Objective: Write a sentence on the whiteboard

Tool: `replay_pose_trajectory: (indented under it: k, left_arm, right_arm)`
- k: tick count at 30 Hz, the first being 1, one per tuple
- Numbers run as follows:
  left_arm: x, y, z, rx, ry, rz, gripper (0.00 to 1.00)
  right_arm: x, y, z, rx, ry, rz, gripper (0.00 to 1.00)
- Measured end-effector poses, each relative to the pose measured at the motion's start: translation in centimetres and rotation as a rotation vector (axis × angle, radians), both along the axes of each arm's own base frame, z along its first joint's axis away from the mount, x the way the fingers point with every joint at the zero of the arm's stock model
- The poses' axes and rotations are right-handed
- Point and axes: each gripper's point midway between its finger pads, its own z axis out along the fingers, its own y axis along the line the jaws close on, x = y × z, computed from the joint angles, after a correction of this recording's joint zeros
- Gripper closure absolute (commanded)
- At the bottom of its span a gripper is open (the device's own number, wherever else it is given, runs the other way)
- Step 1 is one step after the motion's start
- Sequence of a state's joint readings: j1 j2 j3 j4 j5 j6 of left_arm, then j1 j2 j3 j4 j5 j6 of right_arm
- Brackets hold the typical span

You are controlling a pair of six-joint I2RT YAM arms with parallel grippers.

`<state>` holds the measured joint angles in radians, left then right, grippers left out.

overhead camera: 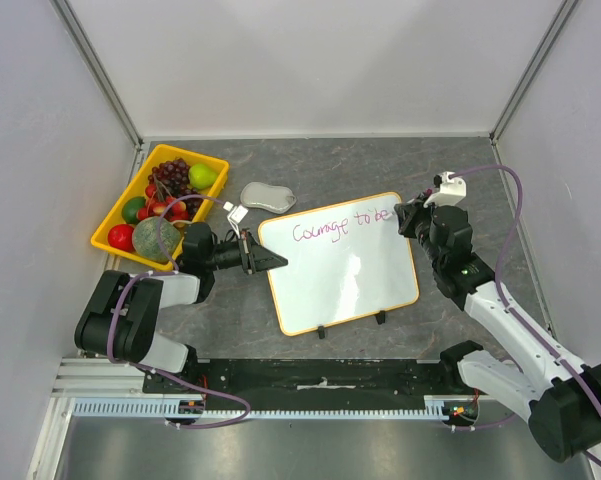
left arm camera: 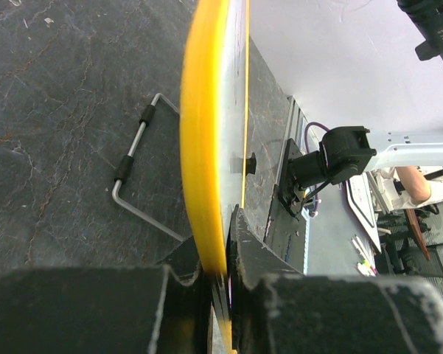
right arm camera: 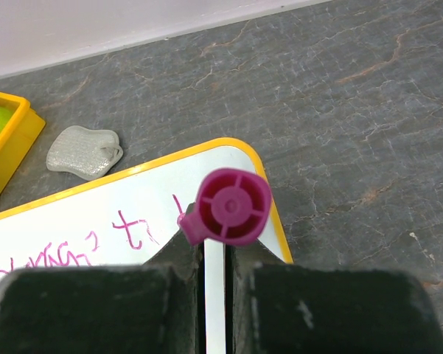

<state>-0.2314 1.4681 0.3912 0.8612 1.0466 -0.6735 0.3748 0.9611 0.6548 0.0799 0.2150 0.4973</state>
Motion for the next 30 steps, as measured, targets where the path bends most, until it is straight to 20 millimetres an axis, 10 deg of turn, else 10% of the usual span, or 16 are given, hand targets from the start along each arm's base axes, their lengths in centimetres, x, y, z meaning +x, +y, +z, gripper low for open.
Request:
replay_pose_trajectory:
  k: [17, 30]
  left_arm:
    - [0.0, 0.0, 0.0, 0.000, -0.001, -0.002, 0.98]
    - [0.0, 0.0, 0.0, 0.000, -0.001, -0.003, 0.98]
  right_arm:
    - [-0.6, -1.4, 0.3, -0.015, 0.004, -0.052, 1.00]
    - [-2.3, -0.7, 5.8, 0.058, -0.150, 0.021, 1.00]
